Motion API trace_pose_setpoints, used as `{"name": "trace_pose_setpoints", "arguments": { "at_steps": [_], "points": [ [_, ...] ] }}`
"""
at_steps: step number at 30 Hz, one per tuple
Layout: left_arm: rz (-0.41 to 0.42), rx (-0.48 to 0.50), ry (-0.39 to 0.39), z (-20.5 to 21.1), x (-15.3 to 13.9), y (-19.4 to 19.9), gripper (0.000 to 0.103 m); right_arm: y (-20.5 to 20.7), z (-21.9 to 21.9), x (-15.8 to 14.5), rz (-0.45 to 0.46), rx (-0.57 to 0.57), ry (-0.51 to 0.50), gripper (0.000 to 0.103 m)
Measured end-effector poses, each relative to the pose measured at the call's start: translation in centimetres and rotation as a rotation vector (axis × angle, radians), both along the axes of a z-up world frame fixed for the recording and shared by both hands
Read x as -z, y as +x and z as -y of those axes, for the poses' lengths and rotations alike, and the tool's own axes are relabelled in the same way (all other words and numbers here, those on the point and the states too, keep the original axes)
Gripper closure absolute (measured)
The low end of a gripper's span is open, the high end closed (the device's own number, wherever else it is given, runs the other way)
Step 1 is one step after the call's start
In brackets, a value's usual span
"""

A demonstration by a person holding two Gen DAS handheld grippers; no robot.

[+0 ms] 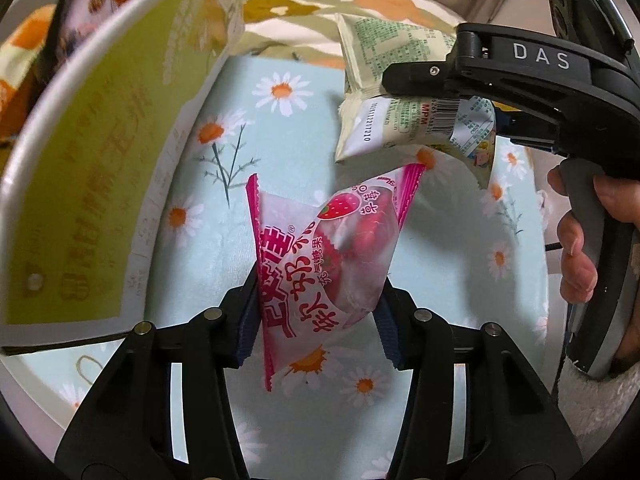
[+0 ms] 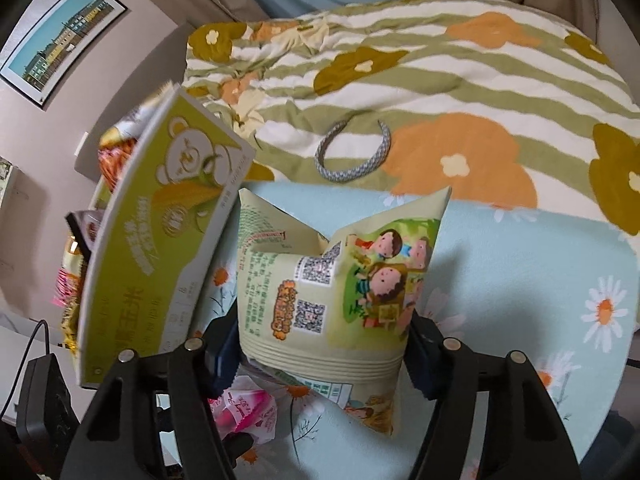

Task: Organize snacks
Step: 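Carry the strawberry bag into the box while the right gripper carries the green bag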

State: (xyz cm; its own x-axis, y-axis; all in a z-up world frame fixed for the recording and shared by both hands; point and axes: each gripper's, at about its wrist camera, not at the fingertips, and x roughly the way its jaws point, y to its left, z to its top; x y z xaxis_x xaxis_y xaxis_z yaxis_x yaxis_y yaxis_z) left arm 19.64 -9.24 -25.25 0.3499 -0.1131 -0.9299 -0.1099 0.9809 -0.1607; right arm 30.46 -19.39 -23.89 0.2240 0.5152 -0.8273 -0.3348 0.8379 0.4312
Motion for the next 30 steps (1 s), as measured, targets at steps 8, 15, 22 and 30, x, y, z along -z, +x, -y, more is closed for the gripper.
{"name": "trace_pose_setpoints", "arguments": {
  "at_steps": [8, 15, 22, 30],
  "points": [
    [0.122, -0.003, -0.001, -0.7, -6.2, -0.3, 0.055, -1.0, 1.8, -5.6, 0.09, 0.035, 0.037, 0.04],
    [0.258, -0.049, -0.009, -4.0, -12.9, -0.3, 0.055, -1.7, 1.6, -10.9, 0.182, 0.036, 0.068, 0.04],
    [0.344, -0.094, 0.045, -11.6, -17.5, 0.6, 0.055, -2.4, -1.8, -14.4, 0.244, 0.027, 0.097, 0.04],
    [0.301, -0.065, 0.071, -21.9, -18.0, 4.3, 0.055, -2.7, -9.7, -15.5, 0.245, 0.04, 0.124, 0.04]
  ]
}}
